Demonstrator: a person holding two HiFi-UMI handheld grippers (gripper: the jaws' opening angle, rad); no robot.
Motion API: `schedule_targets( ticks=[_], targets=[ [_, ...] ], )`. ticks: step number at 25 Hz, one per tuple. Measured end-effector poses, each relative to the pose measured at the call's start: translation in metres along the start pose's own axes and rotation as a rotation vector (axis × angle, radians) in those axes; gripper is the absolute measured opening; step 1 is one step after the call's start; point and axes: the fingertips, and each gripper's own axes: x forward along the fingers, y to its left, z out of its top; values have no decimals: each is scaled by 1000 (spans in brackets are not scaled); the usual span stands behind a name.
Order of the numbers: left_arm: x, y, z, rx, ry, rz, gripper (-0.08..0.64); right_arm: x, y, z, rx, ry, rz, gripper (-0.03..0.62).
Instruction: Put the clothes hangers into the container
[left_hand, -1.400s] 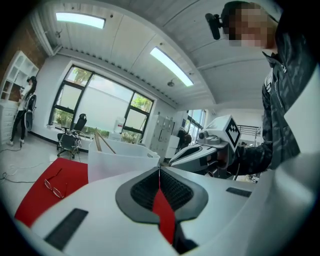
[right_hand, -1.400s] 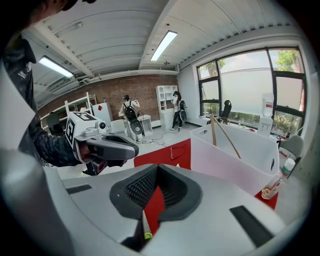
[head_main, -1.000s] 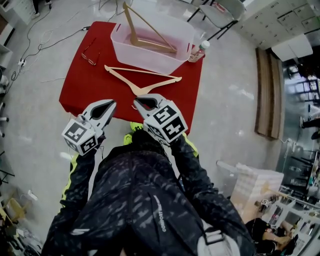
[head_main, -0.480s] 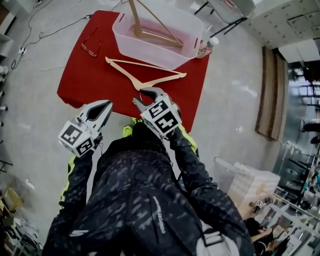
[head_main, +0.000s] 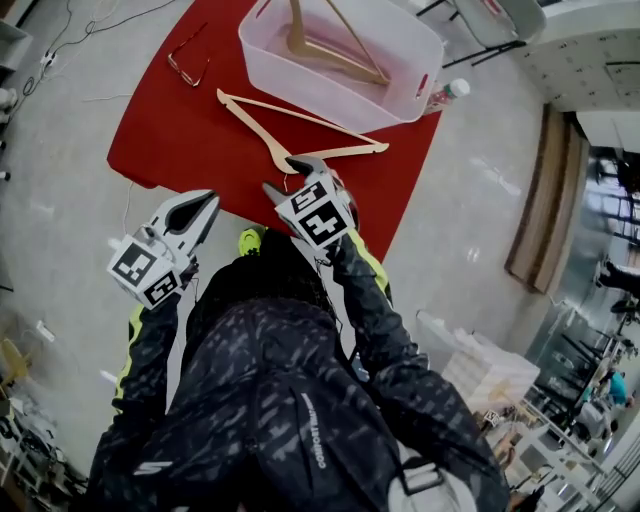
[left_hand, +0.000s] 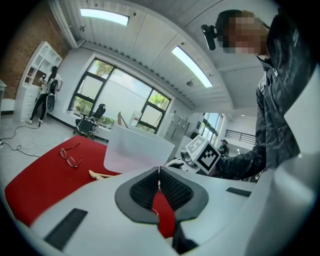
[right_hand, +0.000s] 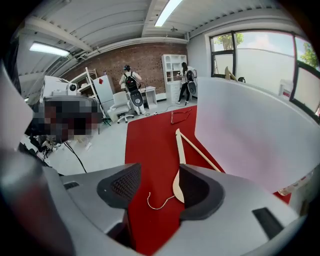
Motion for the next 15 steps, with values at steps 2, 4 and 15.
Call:
schedule_targets(
  ticks=[2,4,15],
  targets=[
    [2,8,-1,-12,-9,20,12,13,-7,-4,2,16,9,233],
    [4,18,-4,-21,-7,42,12,28,-15,-7,14,31,20,241],
    [10,63,-24,-78,20,142,12,97,-36,-15,-16,131,61,267]
  ],
)
